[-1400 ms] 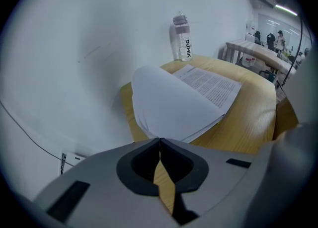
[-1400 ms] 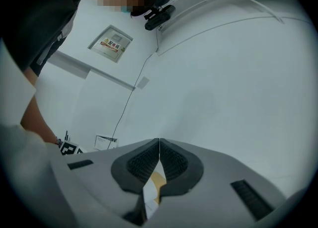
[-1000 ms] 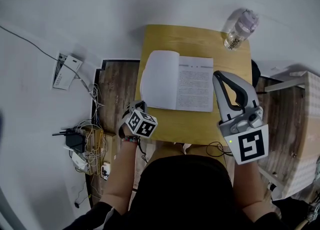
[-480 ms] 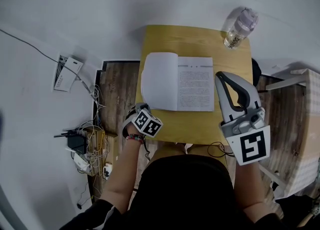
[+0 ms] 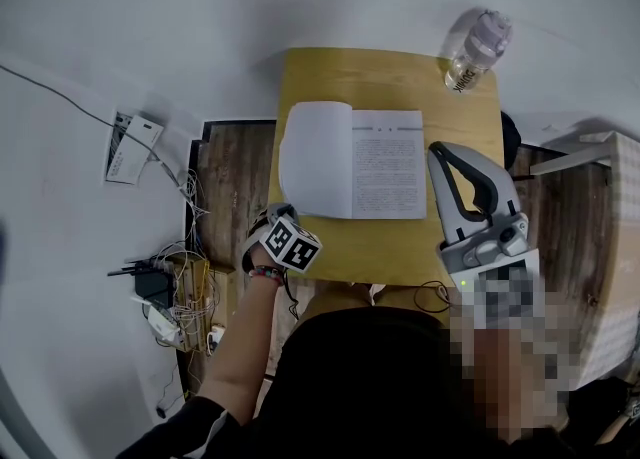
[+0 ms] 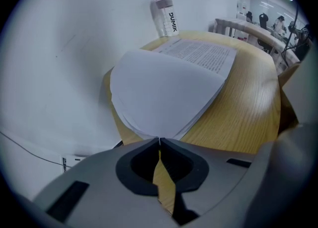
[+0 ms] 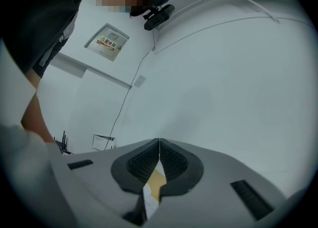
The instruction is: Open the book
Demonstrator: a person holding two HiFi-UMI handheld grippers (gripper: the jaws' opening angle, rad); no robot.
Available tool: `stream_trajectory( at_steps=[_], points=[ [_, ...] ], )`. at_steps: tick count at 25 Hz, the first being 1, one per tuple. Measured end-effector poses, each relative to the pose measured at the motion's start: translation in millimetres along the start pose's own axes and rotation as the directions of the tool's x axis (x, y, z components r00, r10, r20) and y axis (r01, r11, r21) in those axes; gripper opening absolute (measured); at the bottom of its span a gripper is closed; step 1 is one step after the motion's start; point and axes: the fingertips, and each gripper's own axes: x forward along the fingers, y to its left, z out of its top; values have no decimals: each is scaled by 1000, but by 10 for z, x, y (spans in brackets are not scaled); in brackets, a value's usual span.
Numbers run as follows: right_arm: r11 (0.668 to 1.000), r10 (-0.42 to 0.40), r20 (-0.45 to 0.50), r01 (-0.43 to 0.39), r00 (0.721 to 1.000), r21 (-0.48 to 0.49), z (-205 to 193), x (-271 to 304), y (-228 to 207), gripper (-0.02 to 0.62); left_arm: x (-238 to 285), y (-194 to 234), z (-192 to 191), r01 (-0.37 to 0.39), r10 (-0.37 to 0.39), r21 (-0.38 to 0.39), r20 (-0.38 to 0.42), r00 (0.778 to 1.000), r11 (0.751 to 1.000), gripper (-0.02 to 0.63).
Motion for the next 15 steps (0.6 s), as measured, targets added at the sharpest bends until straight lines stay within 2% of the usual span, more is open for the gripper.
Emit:
stream_trajectory(
  at_steps=[15],
  points=[
    [1000,10,2,-10,1000,-1,5,51,74,29,20,29,38,22,-22,-11,49,999,1000,15]
  ],
)
